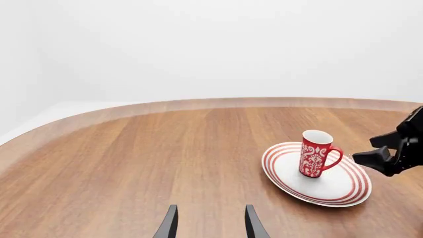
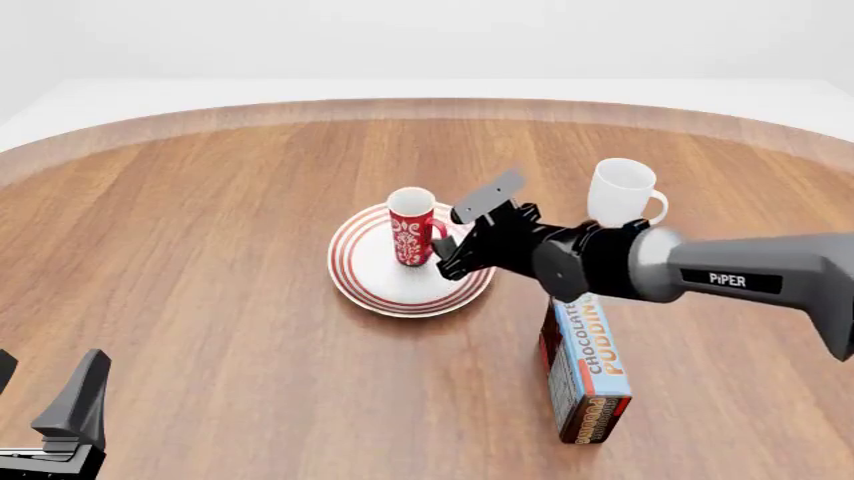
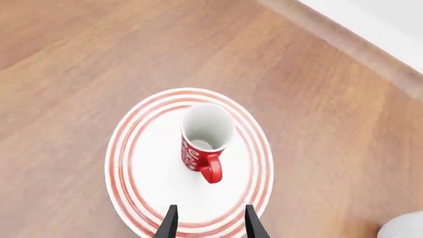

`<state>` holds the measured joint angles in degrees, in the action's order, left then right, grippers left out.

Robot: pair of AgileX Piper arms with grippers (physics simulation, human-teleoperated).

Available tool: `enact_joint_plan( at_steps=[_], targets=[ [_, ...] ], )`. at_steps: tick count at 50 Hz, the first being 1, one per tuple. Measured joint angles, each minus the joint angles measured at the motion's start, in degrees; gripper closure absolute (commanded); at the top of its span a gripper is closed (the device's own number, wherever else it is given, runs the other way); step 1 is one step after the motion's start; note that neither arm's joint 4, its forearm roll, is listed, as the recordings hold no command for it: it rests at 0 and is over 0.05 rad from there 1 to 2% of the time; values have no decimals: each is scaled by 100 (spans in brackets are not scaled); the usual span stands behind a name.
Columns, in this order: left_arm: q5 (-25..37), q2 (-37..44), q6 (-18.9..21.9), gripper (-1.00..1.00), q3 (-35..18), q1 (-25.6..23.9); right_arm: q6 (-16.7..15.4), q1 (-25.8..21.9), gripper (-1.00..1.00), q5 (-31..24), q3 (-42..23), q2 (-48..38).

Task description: Pick up the red mug and put it on the plate

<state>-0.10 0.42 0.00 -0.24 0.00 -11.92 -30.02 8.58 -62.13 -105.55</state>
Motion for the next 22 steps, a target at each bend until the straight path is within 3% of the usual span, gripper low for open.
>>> enact_joint_plan(
  at_steps=[22],
  targets=[
    [0, 0, 0, -100, 0, 0, -79, -15, -100, -376, 467, 1185]
  ],
)
